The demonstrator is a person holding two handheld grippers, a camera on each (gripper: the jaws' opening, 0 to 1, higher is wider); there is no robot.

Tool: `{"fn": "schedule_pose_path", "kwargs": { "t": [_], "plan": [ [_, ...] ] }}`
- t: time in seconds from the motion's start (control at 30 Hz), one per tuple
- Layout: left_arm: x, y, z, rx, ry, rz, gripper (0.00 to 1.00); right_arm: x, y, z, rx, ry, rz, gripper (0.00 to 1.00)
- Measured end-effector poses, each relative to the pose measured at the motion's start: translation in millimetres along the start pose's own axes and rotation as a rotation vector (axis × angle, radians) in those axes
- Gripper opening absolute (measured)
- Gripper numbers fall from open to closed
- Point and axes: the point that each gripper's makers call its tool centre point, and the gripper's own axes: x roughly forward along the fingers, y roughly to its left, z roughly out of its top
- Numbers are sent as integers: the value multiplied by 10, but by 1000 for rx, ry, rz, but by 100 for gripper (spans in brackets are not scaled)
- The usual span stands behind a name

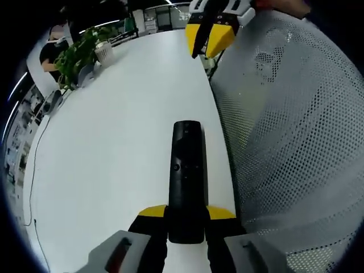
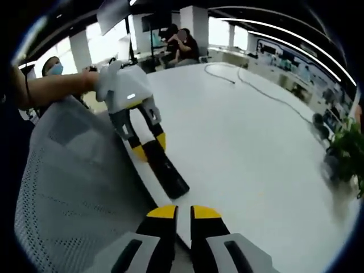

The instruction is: Press the specified remote control buttons in sequence, fully releasing each button before pressing the next.

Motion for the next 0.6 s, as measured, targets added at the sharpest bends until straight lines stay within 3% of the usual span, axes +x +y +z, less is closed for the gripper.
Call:
{"fn": "schedule_pose_path", "kwargs": {
  "t": [0.07,0.37,0.6],
  "plan": [
    [-2,16,-7,-40,-25,-13,25,61,-22,25,-12,8,9,2],
    [-4,6,-13,-38,-77,-19,25,363,-35,149,-51,33,64,0],
    [-6,3,-6,-26,-105,-27,25,650,61,4,-108,123,138,0]
  ]
}}
